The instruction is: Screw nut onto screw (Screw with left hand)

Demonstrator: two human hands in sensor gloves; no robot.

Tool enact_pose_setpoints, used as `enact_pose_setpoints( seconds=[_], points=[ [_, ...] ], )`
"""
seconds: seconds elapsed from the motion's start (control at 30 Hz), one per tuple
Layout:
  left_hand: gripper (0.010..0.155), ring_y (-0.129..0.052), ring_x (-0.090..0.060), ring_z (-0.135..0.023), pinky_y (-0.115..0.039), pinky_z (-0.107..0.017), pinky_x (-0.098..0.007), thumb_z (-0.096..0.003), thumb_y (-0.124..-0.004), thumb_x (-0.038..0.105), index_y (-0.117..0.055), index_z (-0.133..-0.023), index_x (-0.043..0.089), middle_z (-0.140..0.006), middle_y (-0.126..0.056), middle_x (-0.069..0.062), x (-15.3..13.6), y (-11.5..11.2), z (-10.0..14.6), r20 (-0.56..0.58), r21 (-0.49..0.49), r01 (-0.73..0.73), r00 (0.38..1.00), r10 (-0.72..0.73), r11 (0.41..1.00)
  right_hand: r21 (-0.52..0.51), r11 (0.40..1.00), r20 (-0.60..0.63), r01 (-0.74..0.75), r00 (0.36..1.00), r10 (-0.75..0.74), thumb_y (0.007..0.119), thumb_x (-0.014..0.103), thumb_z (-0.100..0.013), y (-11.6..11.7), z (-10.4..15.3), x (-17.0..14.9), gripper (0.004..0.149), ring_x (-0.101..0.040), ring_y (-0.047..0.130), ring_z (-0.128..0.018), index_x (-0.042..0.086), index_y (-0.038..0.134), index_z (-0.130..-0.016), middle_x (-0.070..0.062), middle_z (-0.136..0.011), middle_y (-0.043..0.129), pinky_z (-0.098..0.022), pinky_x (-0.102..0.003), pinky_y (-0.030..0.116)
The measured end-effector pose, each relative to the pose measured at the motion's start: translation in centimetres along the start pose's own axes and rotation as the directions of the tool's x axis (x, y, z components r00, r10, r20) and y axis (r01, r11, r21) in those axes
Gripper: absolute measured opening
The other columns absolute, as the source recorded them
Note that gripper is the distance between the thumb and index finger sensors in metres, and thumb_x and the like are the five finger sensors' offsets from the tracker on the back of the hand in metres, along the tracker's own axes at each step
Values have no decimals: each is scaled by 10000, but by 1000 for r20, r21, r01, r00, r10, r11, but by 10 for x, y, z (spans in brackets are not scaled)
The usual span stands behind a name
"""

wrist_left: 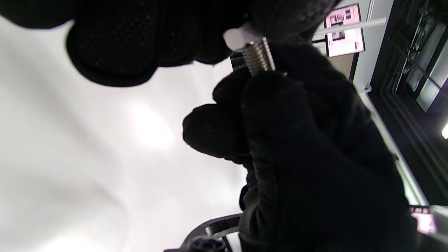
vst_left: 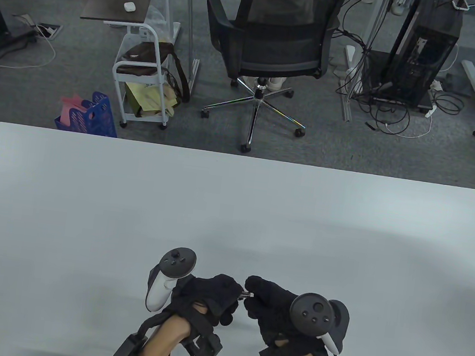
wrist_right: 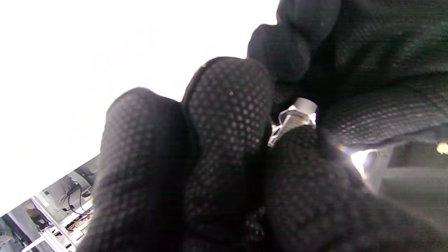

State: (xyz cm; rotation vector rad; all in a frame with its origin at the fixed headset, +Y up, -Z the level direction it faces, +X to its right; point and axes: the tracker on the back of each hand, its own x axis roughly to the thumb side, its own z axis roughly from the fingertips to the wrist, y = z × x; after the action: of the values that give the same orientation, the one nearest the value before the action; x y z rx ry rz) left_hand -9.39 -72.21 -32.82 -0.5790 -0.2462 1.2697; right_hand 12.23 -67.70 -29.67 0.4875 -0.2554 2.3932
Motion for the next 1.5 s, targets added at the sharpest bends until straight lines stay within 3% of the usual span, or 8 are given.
enact_pose_setpoints(
  seconds=[0.13,0.3,0.5,0.63,0.9,1.07,1.27,1.5],
  points=[
    [669,-888,-458,-539,-716,-410,-563,-447,-689,431,-615,-984,39,-831,-767,-283,-3,3,2,22,-22,-74,997,74,997,-34,999,-16,27,1000,-27,969,328,-288,0,1,2,486,-106,1205,-289,156,913,-739,-66,-594,1062,-292,-337,1060],
    [552,-929,-469,-439,-737,-344,-581,-440,-708,368,-781,-848,4,-707,-873,-290,-2,3,1,-3,34,8,1000,-8,999,-48,997,-27,60,998,-61,961,322,-289,10,8,-7,482,-108,1205,-287,153,913,-738,-79,-590,1064,-291,-340,1058],
    [707,-890,-463,-535,-716,-406,-568,-445,-689,448,-598,-1007,28,-855,-747,-310,0,-4,3,29,-1,-7,1000,7,1000,-102,994,-10,46,999,-48,960,330,-290,1,16,-8,484,-103,1203,-286,158,910,-739,-66,-593,1061,-289,-336,1057],
    [594,-921,-486,-464,-729,-360,-589,-439,-700,416,-806,-855,4,-752,-854,-315,2,-6,2,39,40,38,998,-40,998,-108,992,-17,62,998,-64,959,329,-292,0,17,-10,484,-104,1201,-287,157,908,-742,-67,-596,1060,-289,-337,1056],
    [684,-882,-473,-548,-709,-414,-575,-447,-683,449,-633,-990,36,-848,-755,-311,-1,-7,2,43,-20,-8,999,9,1000,-108,991,-7,72,997,-73,958,331,-292,1,18,-12,484,-103,1200,-289,159,908,-742,-66,-597,1059,-290,-336,1055],
    [575,-918,-464,-473,-730,-365,-575,-440,-705,390,-762,-871,14,-753,-842,-292,4,-7,2,51,18,29,998,-30,999,-104,993,4,64,998,-64,957,333,-292,2,18,-11,482,-100,1201,-281,159,911,-739,-70,-589,1063,-286,-335,1055],
    [717,-887,-467,-541,-713,-410,-571,-444,-682,463,-595,-1011,32,-846,-755,-306,0,-7,3,48,-10,-26,998,27,1000,-110,992,8,54,999,-53,956,336,-293,1,17,-12,481,-97,1200,-279,161,912,-738,-68,-585,1064,-284,-331,1056],
    [557,-911,-459,-487,-727,-372,-573,-437,-704,361,-736,-873,16,-769,-820,-288,5,-8,3,50,4,29,998,-30,1000,-110,993,12,52,999,-51,955,337,-291,1,18,-11,481,-98,1200,-276,159,913,-737,-68,-583,1065,-282,-333,1055]
  ],
)
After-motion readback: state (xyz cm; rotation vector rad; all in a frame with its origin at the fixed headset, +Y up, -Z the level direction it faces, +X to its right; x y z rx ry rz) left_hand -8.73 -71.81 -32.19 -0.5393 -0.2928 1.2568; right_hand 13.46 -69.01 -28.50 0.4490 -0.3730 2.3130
